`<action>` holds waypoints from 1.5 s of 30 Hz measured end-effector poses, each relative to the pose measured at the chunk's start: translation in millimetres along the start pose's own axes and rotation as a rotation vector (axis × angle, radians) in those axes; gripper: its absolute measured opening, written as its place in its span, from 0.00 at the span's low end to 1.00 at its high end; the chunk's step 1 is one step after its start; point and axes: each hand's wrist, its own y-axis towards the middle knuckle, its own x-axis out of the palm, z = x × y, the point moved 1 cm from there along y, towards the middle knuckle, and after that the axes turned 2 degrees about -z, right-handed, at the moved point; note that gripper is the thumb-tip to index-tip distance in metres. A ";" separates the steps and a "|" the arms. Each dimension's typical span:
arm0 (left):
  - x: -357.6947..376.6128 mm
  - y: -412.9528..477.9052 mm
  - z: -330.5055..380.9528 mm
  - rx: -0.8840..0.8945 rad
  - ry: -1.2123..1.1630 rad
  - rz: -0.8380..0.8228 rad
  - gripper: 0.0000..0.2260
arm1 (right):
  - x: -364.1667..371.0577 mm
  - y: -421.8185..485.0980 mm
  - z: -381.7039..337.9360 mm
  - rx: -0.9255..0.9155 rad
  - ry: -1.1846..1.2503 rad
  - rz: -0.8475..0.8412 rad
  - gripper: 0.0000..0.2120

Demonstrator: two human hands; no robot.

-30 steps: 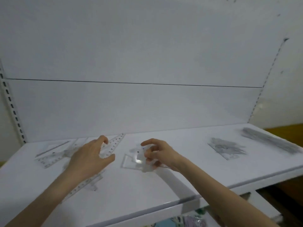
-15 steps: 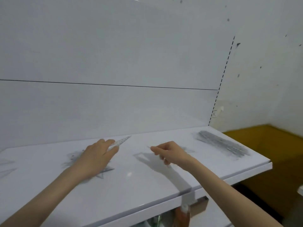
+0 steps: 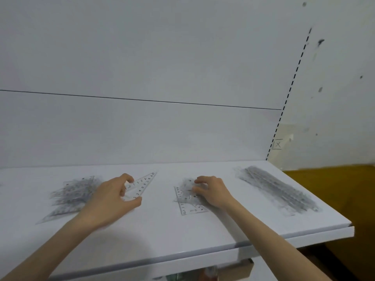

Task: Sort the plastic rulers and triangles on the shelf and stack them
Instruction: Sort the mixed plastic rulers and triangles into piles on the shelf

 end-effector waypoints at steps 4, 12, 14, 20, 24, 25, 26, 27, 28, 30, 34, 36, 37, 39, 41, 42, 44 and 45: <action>11.0 -2.4 17.4 0.079 -0.020 -0.045 0.21 | -9.6 -3.9 10.1 -0.150 -0.062 0.127 0.13; 48.3 11.0 84.0 0.344 -0.008 -0.116 0.30 | -25.0 -51.4 -4.2 -0.738 -0.244 0.124 0.22; 53.7 13.4 98.3 0.393 0.007 -0.114 0.31 | -28.8 -54.5 -2.3 -0.738 -0.222 0.095 0.17; 57.9 18.6 98.5 0.441 0.070 -0.048 0.36 | -48.3 -48.4 21.5 -0.529 -0.095 0.115 0.08; 47.3 16.8 61.2 0.287 0.013 0.020 0.34 | -41.8 -27.0 35.7 -0.270 -0.061 0.124 0.10; 43.8 15.2 50.5 0.263 0.012 0.031 0.32 | -37.2 -21.3 36.6 -0.246 -0.078 0.097 0.11; 39.7 12.8 40.4 0.247 0.014 0.039 0.31 | -32.9 -16.2 36.1 -0.230 -0.096 0.072 0.13; 35.1 9.8 31.7 0.233 0.014 0.045 0.29 | -29.6 -12.3 34.3 -0.220 -0.113 0.047 0.15; 29.8 6.5 23.9 0.219 0.011 0.048 0.28 | -26.6 -8.7 32.6 -0.211 -0.140 0.023 0.16; 17.2 -1.3 10.0 0.178 0.008 0.048 0.27 | -20.7 -3.4 30.2 -0.193 -0.211 -0.017 0.16; -2.7 -13.9 -10.8 0.108 0.020 0.069 0.26 | -19.6 -1.8 27.2 -0.136 -0.304 0.008 0.18; -11.4 -17.4 -20.7 0.101 0.012 0.106 0.27 | -20.6 -0.4 12.4 -0.138 -0.272 0.087 0.20; -17.2 -19.4 -26.1 0.099 0.012 0.121 0.26 | -18.6 0.4 -1.8 -0.165 -0.240 0.115 0.20; -32.2 -25.2 -41.3 0.090 0.039 0.140 0.24 | -4.4 3.6 -41.7 -0.260 -0.172 0.139 0.18; -49.9 -34.8 -61.3 0.079 0.055 0.163 0.21 | 19.7 4.8 -89.2 -0.358 -0.118 0.112 0.16; -60.1 -41.4 -73.4 0.073 0.062 0.176 0.20 | 34.6 5.2 -113.7 -0.410 -0.100 0.088 0.16; -83.1 -59.1 -101.1 0.056 0.085 0.194 0.18 | 67.2 6.8 -163.4 -0.513 -0.068 0.036 0.14; -95.8 -68.8 -116.2 0.041 0.096 0.199 0.19 | 84.8 8.0 -187.4 -0.564 -0.052 0.008 0.14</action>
